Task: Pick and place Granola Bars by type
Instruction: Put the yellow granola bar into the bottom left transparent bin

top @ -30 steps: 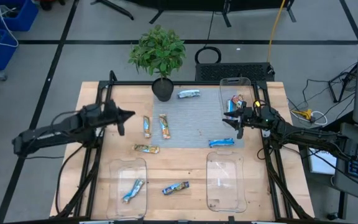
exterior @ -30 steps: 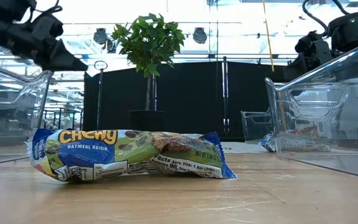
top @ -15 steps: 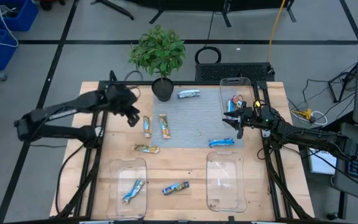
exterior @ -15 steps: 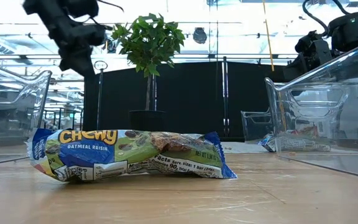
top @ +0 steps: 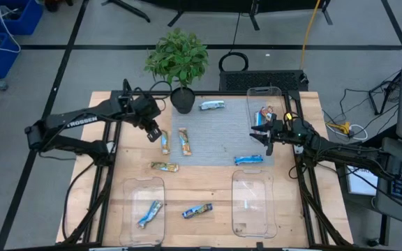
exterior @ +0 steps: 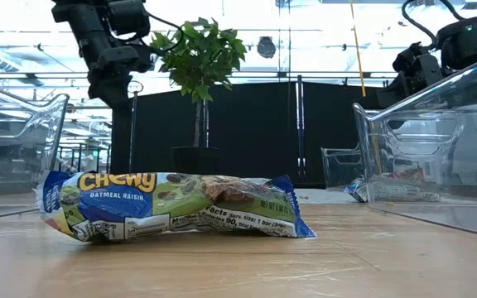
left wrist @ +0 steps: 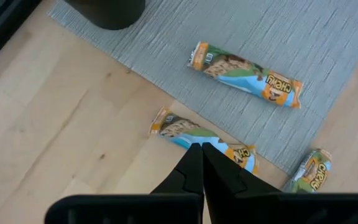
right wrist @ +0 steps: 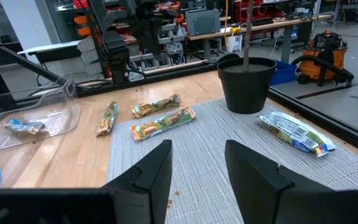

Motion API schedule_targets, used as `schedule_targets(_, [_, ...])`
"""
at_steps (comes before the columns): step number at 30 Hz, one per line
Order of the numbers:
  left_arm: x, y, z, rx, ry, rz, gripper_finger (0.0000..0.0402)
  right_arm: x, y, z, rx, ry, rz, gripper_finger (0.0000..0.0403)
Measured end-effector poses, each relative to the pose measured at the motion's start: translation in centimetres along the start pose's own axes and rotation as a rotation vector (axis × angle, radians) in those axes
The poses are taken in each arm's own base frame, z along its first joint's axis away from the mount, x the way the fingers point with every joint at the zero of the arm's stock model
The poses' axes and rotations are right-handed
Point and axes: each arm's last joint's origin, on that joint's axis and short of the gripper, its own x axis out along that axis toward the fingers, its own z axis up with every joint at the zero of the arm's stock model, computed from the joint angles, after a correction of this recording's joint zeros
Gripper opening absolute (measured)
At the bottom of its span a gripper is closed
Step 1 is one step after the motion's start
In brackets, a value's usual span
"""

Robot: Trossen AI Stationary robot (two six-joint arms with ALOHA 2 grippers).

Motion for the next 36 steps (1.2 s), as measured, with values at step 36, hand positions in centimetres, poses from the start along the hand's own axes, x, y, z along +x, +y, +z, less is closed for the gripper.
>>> schedule_targets(36, [9.7, -2.1, 0.2, 0.003, 0.325, -0.009, 0.0007, 0.0, 0.0, 0.0, 0.000, 0.000, 0.001, 0.0139])
